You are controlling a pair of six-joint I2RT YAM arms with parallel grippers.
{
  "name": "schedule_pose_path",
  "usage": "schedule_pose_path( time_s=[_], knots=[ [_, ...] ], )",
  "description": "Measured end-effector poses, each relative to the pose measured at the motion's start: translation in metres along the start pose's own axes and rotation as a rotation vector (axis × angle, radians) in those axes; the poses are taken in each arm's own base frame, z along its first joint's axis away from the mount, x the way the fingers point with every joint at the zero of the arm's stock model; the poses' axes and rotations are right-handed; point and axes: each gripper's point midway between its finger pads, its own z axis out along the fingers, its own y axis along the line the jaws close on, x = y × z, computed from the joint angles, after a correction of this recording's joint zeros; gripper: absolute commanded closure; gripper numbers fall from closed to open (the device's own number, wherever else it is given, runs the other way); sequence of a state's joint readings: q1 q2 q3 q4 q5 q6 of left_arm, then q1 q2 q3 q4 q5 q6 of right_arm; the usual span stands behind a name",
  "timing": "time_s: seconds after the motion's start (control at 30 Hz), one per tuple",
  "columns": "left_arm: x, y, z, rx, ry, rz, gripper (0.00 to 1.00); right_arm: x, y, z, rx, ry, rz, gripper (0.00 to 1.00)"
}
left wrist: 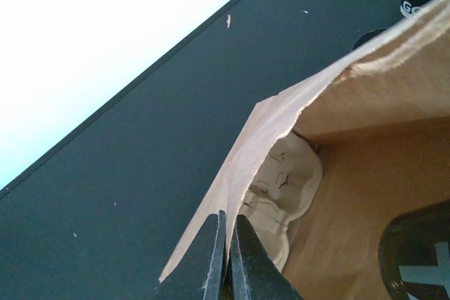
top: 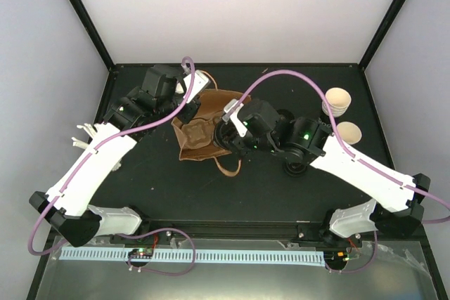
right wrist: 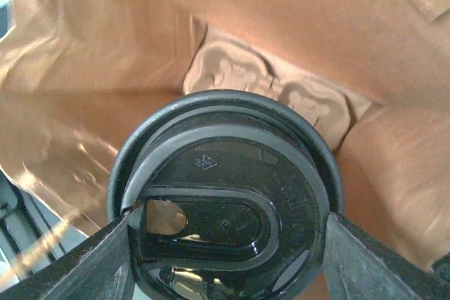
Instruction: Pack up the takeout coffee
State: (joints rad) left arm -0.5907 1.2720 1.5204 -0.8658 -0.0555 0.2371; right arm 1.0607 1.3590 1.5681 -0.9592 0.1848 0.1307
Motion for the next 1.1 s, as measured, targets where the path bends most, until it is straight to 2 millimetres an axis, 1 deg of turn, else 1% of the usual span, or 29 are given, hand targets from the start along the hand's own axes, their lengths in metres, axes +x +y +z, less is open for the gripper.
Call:
schedule_pose_path(
  time_s=[0.1, 0.17, 0.3, 0.43, 0.5, 0.6, 0.67, 0.77, 0.83, 0.97, 1.1],
  knots=[
    [0.001, -0.001, 0.001, 0.007, 0.001, 0.007, 0.98, 0.014, 0.007, 0.007, 0.0, 0.038, -0.012, 0.35],
    [0.002, -0.006, 0.002, 0.028, 0.002, 0.013, 0.98, 0.028, 0.015, 0.013, -0.01, 0.071, -0.026, 0.35],
    [0.007, -0.022, 0.003, 0.11, -0.004, 0.018, 0.98, 0.059, 0.038, 0.023, -0.037, 0.141, -0.074, 0.35],
    [0.015, -0.041, -0.001, 0.184, -0.019, 0.024, 0.98, 0.076, 0.052, 0.029, -0.028, 0.162, -0.108, 0.35],
    [0.019, -0.049, -0.004, 0.212, -0.023, 0.021, 0.98, 0.078, 0.054, 0.031, -0.011, 0.155, -0.113, 0.35],
    [0.024, -0.059, -0.011, 0.245, -0.03, 0.015, 0.99, 0.08, 0.051, 0.037, 0.029, 0.136, -0.116, 0.35],
    [0.024, -0.064, -0.015, 0.263, -0.037, 0.011, 0.98, 0.08, 0.047, 0.039, 0.056, 0.12, -0.116, 0.35],
    [0.021, -0.073, -0.02, 0.292, -0.051, 0.006, 0.98, 0.075, 0.043, 0.04, 0.085, 0.068, -0.116, 0.36],
    [0.02, -0.077, -0.023, 0.312, -0.056, -0.002, 0.99, 0.069, 0.044, 0.038, 0.089, 0.007, -0.122, 0.38],
    [0.019, -0.084, -0.026, 0.337, -0.06, -0.014, 0.98, 0.063, 0.05, 0.037, 0.084, -0.063, -0.141, 0.38],
    [0.018, -0.089, -0.027, 0.354, -0.061, -0.018, 0.98, 0.066, 0.052, 0.044, 0.094, -0.079, -0.154, 0.38]
  ],
)
